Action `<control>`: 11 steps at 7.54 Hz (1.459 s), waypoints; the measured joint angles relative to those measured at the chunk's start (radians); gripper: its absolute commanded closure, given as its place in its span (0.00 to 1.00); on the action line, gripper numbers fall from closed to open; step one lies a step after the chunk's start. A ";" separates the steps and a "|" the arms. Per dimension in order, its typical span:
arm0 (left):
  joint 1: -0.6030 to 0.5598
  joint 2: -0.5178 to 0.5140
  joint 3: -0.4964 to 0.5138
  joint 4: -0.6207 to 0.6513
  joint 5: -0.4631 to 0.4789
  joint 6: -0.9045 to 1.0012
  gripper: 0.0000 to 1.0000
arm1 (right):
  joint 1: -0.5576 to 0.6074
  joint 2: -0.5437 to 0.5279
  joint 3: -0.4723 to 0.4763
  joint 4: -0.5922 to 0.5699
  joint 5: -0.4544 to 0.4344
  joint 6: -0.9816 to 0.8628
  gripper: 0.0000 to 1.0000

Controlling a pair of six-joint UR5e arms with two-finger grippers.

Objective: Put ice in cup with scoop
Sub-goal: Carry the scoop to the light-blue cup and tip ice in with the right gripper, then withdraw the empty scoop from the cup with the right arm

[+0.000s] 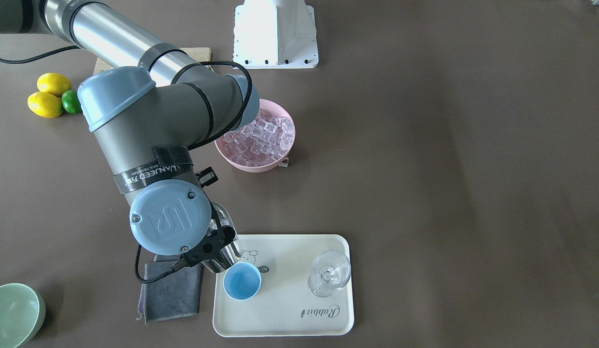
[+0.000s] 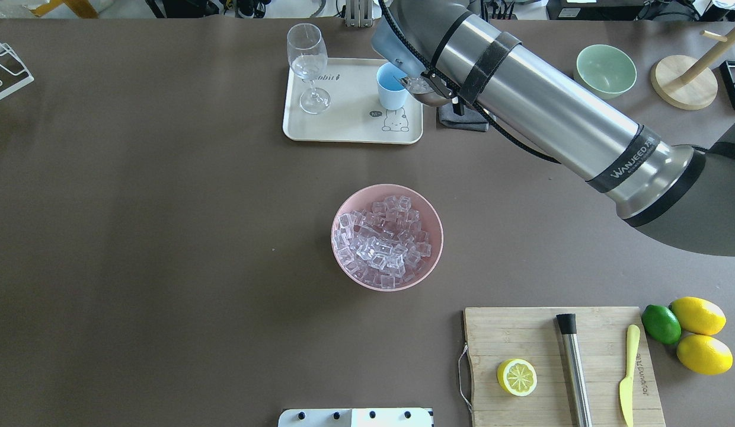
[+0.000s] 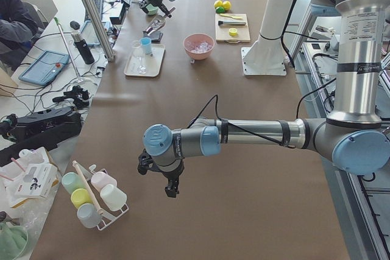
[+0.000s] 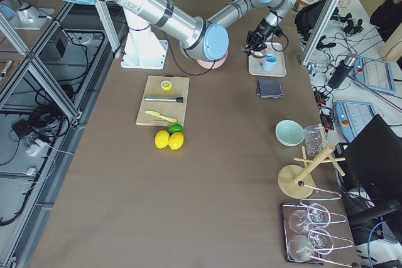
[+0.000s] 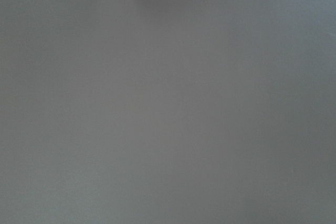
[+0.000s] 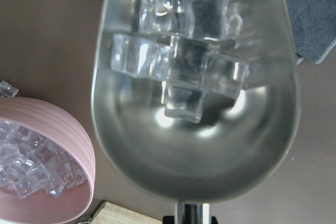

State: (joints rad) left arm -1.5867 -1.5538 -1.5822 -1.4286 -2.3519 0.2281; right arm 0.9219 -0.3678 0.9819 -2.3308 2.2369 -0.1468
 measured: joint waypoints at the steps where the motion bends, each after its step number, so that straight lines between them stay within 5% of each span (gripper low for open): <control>1: -0.009 -0.002 0.008 0.000 -0.001 -0.029 0.02 | 0.000 0.019 -0.029 -0.018 -0.007 -0.031 1.00; 6: -0.012 -0.012 0.035 -0.012 0.001 -0.100 0.02 | 0.000 0.113 -0.196 -0.033 -0.038 -0.100 1.00; 11: -0.010 -0.014 0.037 -0.013 0.002 -0.104 0.02 | 0.003 0.126 -0.213 -0.032 -0.044 -0.109 1.00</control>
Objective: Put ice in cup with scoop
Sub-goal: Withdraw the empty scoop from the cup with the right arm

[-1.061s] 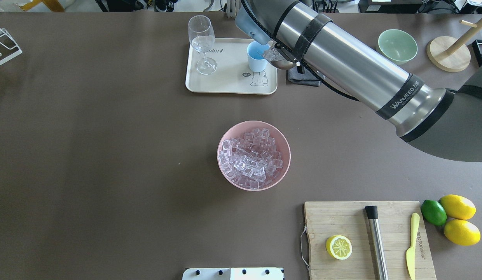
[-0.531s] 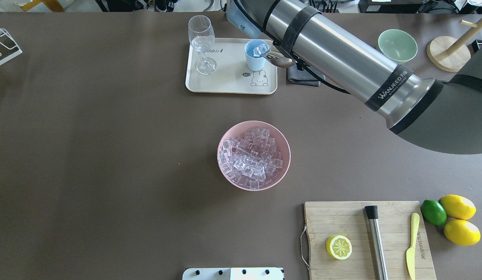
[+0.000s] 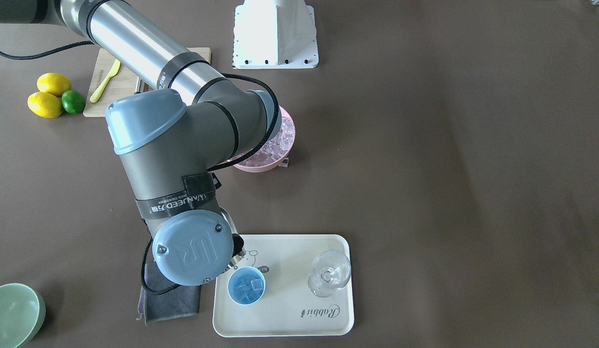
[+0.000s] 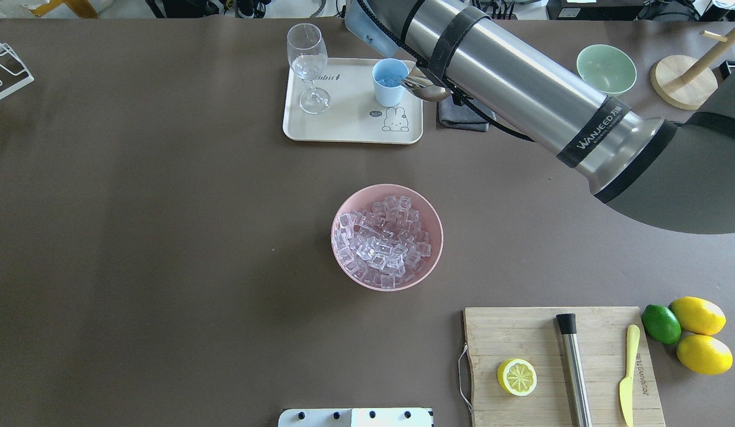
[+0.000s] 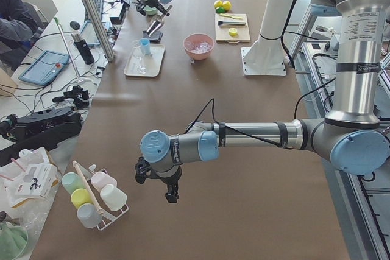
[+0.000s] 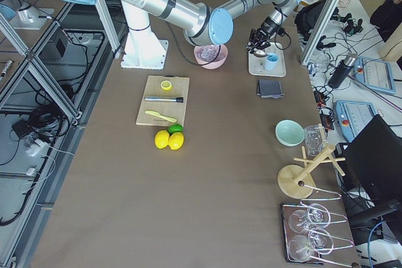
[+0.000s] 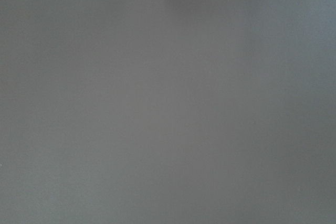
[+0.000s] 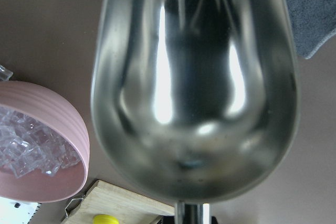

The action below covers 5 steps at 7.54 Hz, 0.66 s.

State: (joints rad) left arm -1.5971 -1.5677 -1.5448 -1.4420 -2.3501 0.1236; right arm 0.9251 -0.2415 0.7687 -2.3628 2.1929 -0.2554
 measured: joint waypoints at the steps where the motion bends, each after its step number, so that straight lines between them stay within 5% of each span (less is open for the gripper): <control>1: 0.000 0.000 0.000 0.000 0.000 0.000 0.02 | 0.011 -0.013 0.030 -0.004 -0.007 0.000 1.00; 3: -0.002 0.001 -0.003 -0.001 0.000 0.002 0.02 | 0.059 -0.079 0.158 -0.048 -0.035 0.008 1.00; 5: -0.003 0.002 -0.005 -0.001 -0.001 0.000 0.02 | 0.123 -0.223 0.383 -0.112 -0.043 0.014 1.00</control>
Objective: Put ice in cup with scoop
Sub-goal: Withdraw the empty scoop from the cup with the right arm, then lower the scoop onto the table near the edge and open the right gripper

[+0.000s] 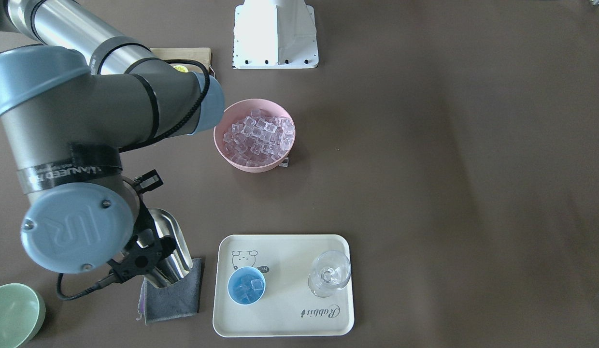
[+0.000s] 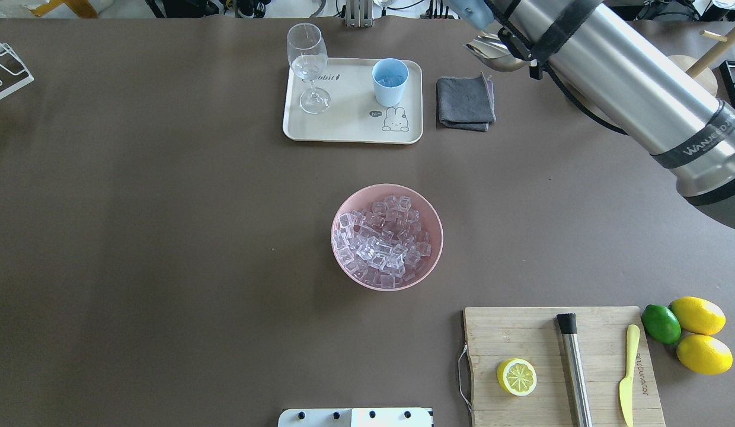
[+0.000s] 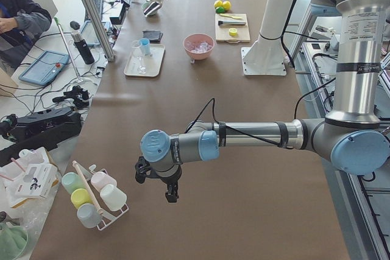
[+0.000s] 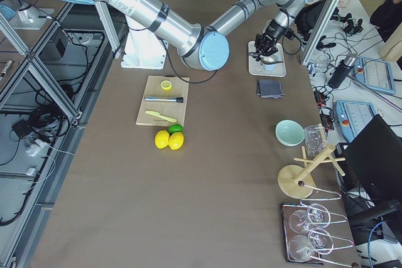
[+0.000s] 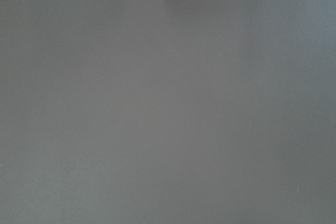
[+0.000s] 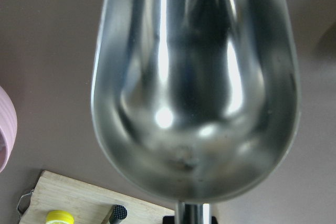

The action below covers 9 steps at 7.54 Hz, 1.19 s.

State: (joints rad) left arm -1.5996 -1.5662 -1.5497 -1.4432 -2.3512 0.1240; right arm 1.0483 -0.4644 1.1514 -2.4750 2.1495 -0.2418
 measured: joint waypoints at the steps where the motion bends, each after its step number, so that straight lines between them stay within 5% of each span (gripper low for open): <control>1: 0.000 -0.001 -0.001 -0.001 0.000 0.000 0.02 | 0.031 -0.054 0.073 -0.026 -0.004 0.002 1.00; 6: 0.000 -0.009 0.024 -0.038 -0.001 0.002 0.02 | 0.101 -0.603 0.668 0.021 0.040 0.257 1.00; 9: -0.001 -0.011 0.025 -0.040 -0.002 0.000 0.02 | 0.093 -0.818 0.772 0.231 0.140 0.529 1.00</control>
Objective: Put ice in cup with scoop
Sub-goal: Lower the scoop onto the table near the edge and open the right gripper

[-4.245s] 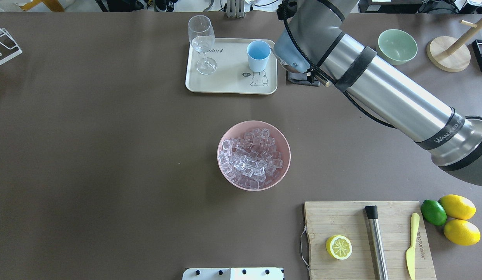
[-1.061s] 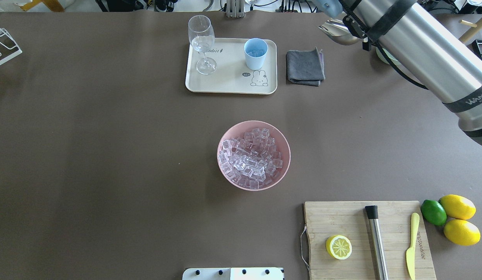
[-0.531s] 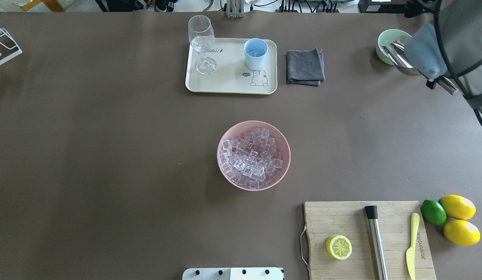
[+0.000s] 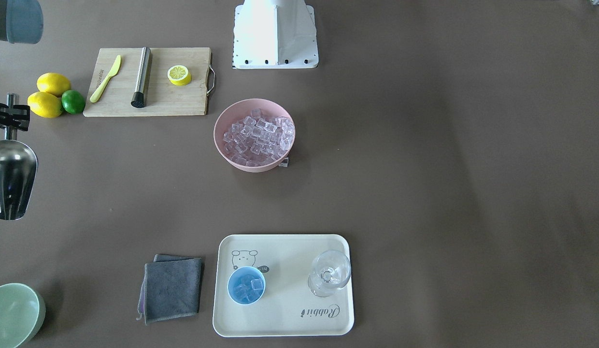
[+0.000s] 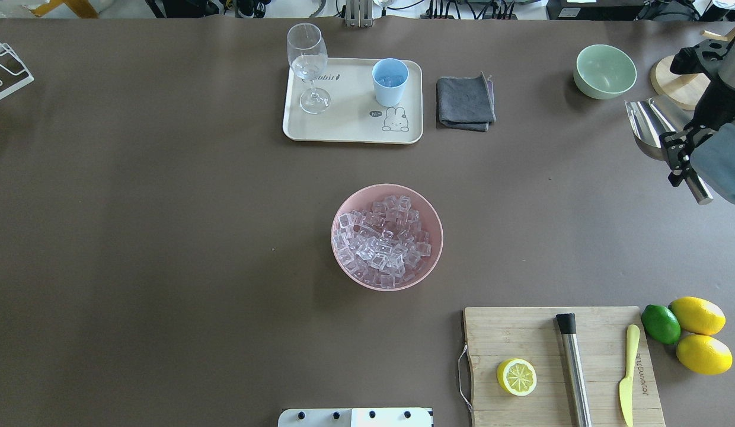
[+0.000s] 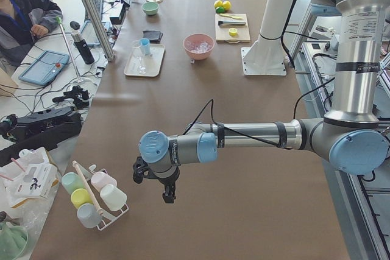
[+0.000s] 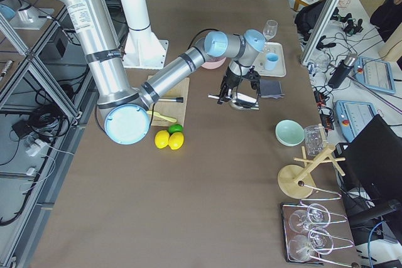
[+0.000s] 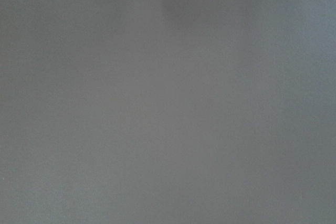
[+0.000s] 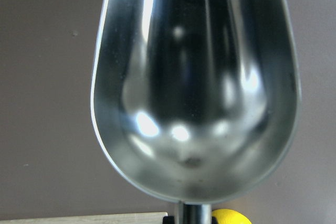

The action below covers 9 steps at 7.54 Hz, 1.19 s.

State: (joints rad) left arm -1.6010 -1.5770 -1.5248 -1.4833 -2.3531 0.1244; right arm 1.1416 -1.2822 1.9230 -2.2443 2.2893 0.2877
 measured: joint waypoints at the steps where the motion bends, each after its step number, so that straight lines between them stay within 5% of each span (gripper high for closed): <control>1: 0.000 -0.001 0.000 0.000 0.000 0.000 0.02 | -0.003 -0.096 -0.008 0.154 0.015 0.062 1.00; 3: -0.001 -0.001 0.000 0.000 0.000 0.000 0.02 | -0.011 -0.217 -0.043 0.365 0.026 0.125 1.00; 9: 0.000 -0.001 0.002 0.002 0.000 0.000 0.02 | -0.038 -0.260 -0.203 0.556 0.016 0.147 1.00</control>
State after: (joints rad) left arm -1.6014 -1.5784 -1.5233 -1.4811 -2.3532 0.1240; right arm 1.1035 -1.5426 1.7199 -1.6883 2.3050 0.4345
